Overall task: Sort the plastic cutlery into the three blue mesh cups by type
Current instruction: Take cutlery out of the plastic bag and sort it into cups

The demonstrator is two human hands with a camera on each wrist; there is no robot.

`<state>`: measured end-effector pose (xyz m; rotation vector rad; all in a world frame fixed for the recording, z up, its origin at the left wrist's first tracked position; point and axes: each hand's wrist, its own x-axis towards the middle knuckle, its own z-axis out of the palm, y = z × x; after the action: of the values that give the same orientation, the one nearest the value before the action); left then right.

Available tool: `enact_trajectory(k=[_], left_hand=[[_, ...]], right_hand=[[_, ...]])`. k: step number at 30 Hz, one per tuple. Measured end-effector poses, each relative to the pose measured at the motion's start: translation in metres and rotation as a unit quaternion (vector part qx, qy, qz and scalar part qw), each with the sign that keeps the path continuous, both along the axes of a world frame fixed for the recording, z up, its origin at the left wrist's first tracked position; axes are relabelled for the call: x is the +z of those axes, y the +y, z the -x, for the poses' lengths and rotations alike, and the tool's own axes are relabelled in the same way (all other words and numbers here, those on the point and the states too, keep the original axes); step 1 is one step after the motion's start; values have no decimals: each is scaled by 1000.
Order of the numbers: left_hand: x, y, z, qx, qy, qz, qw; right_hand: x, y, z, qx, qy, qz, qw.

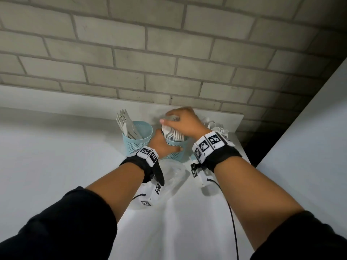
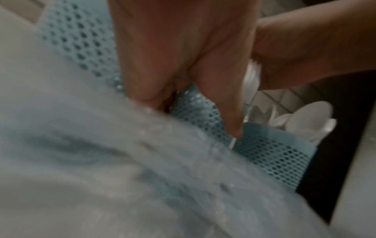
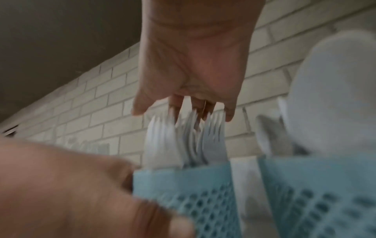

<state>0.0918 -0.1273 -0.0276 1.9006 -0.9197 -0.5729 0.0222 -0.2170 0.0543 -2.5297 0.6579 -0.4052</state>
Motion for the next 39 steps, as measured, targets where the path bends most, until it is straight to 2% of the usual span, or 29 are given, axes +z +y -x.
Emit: enact_trajectory(k=[1, 3, 5, 7, 9, 11, 14, 16, 18, 21, 24, 27, 30, 34, 36, 39], left_hand=[[4, 1, 1, -14, -27, -29, 999], [16, 5, 7, -37, -82, -110, 990], [35, 12, 18, -68, -130, -208, 967], [55, 20, 36, -110, -192, -271, 937], [68, 20, 59, -128, -260, -273, 917], [74, 16, 77, -137, -285, -244, 917], [66, 0, 92, -181, -208, -189, 943], [48, -16, 97, -182, -151, -136, 962], [32, -30, 104, -120, -118, -119, 978], [19, -44, 114, 1, -97, -150, 984], [11, -57, 116, 37, -62, -43, 996], [8, -64, 110, 56, -63, 12, 996], [11, -67, 108, 29, -82, -2, 996], [5, -69, 102, 39, -27, -10, 999], [1, -73, 100, 52, -36, -29, 998], [1, -74, 97, 58, -77, -52, 994]], right_hand=[[9, -3, 5, -11, -42, -42, 998], [26, -18, 15, -42, -98, -28, 994], [38, -35, 31, -76, -96, 3, 992], [40, -50, 52, -102, -57, -20, 993], [33, -60, 72, -121, -30, -77, 989], [21, -63, 85, -121, -28, -114, 986], [0, -56, 93, -104, -66, -148, 981], [-14, -48, 97, -89, -78, -129, 985], [-24, -46, 100, -91, -99, -79, 988], [-30, -48, 107, -90, -137, -46, 985], [-35, -51, 114, -78, -144, -54, 985], [-39, -52, 117, -75, -136, -92, 984], [-38, -60, 113, -92, -124, -108, 982], [-34, -78, 92, -138, -69, -104, 983], [-34, -74, 80, -100, -63, -78, 990], [-34, -62, 73, -58, -99, -44, 992]])
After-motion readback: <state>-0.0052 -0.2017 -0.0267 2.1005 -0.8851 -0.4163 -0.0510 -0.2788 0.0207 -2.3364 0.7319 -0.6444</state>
